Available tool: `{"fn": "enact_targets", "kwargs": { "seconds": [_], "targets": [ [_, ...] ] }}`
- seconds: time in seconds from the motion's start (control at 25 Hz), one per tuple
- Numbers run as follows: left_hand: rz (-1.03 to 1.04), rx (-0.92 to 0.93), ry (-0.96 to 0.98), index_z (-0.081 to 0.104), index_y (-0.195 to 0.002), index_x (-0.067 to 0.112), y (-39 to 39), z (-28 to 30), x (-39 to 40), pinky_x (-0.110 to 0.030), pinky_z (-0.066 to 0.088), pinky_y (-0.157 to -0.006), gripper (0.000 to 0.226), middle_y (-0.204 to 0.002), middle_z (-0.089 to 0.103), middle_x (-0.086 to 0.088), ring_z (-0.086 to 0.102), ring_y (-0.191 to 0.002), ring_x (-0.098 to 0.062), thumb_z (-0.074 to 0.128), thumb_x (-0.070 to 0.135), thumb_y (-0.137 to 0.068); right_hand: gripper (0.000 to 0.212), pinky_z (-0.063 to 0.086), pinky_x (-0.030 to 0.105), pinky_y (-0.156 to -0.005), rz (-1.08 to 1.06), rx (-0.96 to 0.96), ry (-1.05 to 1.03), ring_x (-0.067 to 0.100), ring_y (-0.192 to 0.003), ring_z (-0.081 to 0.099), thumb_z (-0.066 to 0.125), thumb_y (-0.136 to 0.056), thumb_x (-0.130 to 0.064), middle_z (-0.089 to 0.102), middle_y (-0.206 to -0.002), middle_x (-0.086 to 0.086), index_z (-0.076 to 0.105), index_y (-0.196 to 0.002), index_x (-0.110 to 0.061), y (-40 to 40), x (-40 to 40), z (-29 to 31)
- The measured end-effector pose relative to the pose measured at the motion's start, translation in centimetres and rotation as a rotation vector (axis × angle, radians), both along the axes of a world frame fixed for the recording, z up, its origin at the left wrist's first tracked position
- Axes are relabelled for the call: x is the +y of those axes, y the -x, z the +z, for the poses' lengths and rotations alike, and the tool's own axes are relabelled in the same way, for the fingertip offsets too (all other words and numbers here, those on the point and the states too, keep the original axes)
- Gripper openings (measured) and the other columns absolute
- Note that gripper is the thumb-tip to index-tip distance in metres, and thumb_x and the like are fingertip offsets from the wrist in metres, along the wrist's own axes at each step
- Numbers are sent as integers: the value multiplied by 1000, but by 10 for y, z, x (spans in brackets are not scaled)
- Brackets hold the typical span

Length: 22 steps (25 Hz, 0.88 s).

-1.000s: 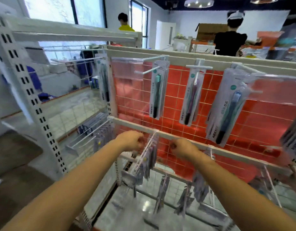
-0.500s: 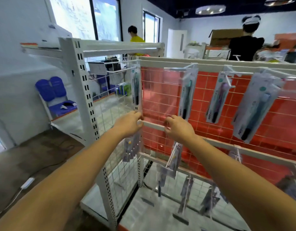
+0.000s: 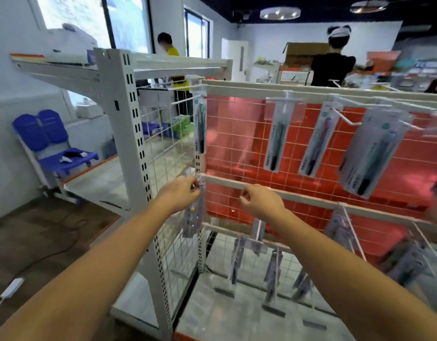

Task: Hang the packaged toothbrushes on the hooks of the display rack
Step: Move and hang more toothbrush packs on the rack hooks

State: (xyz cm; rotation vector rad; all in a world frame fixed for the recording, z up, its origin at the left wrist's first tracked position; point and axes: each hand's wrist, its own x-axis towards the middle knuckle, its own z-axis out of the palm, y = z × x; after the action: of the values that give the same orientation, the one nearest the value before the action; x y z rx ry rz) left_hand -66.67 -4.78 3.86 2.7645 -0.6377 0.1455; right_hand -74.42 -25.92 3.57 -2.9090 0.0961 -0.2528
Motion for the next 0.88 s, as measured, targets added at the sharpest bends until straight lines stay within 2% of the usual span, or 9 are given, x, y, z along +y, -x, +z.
{"fn": "enact_targets", "kwargs": {
  "seconds": [0.08, 0.16, 0.28, 0.4, 0.56, 0.68, 0.76, 0.8, 0.88],
  "targets": [
    [5, 6, 17, 55, -116, 23, -4, -1, -1, -36, 49, -82, 32, -115, 61, -5, 59, -101, -22, 44, 41, -92, 27, 43, 27, -63, -15, 4, -20, 14, -77, 54, 44, -93, -34, 59, -94, -2, 57, -111, -19, -6, -1, 2],
    [5, 22, 31, 54, -116, 23, -9, 0, -1, -36, 49, -83, 32, -115, 60, -5, 59, -100, -22, 44, 42, -92, 27, 42, 26, -62, -24, 17, -48, 15, -77, 54, 44, -93, -34, 58, -94, -2, 57, -112, -20, -13, -2, 1],
    [4, 52, 54, 55, -114, 21, -18, -3, -1, -38, 50, -85, 31, -114, 60, -5, 59, -101, -22, 44, 40, -92, 35, 52, 34, -77, -32, 56, -69, 18, -92, 58, 45, -92, -36, 60, -112, 2, 53, -122, -19, -23, -2, -8],
    [-17, 79, 68, 55, -115, 19, -24, -13, -3, -35, 51, -85, 31, -115, 60, -2, 59, -100, -19, 44, 38, -94, 41, 48, 37, -91, -52, 140, -98, 24, -110, 54, 44, -94, -37, 54, -125, 6, 48, -128, -17, -33, -2, -23],
    [-22, 134, 59, 52, -122, 19, -35, -23, -11, -26, 45, -79, 32, -119, 58, -1, 57, -101, -15, 44, 35, -95, 43, 49, 40, -94, -76, 239, -164, 20, -111, 55, 47, -92, -41, 55, -127, 3, 47, -129, -19, -53, -5, -44],
    [-20, 170, 95, 51, -124, 18, -61, -25, -21, -30, 46, -85, 34, -123, 58, -2, 56, -106, -17, 44, 36, -95, 44, 48, 36, -94, -74, 257, -199, 21, -111, 55, 48, -93, -37, 54, -127, 4, 47, -131, -16, -78, -9, -42],
    [19, 183, 142, 52, -120, 18, -85, -24, -30, -33, 49, -85, 32, -119, 60, -2, 59, -100, -17, 44, 36, -95, 41, 48, 31, -83, -42, 230, -222, 19, -100, 57, 48, -93, -34, 57, -118, 4, 49, -129, -13, -102, -13, -37],
    [45, 189, 175, 52, -119, 19, -96, -23, -34, -34, 50, -83, 30, -116, 60, -2, 60, -96, -17, 45, 36, -95, 37, 46, 28, -73, -24, 219, -221, 16, -90, 56, 48, -93, -32, 57, -110, 3, 51, -125, -13, -115, -15, -34],
    [90, 198, 228, 52, -119, 18, -115, -23, -39, -34, 51, -80, 31, -113, 60, -2, 61, -92, -18, 45, 36, -95, 31, 40, 21, -57, -6, 209, -234, 10, -73, 52, 48, -93, -29, 59, -108, 3, 52, -120, -15, -144, -17, -31]
  ]
}}
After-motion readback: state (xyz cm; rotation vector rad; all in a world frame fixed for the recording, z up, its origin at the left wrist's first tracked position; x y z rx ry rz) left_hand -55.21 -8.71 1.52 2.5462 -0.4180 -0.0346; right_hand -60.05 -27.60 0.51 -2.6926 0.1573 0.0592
